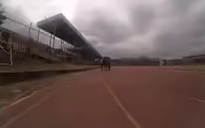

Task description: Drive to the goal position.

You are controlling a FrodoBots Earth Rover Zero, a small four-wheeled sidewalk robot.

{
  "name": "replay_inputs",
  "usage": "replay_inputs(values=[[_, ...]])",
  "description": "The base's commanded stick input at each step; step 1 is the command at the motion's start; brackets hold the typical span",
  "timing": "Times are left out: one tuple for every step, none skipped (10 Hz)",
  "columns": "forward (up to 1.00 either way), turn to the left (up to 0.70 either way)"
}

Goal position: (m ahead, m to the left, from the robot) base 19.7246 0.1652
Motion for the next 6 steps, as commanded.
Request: replay_inputs(values=[[0.70,-0.05],[0.70,-0.20],[0.70,-0.27],[0.70,-0.27],[0.70,-0.11],[0.70,0.00]])
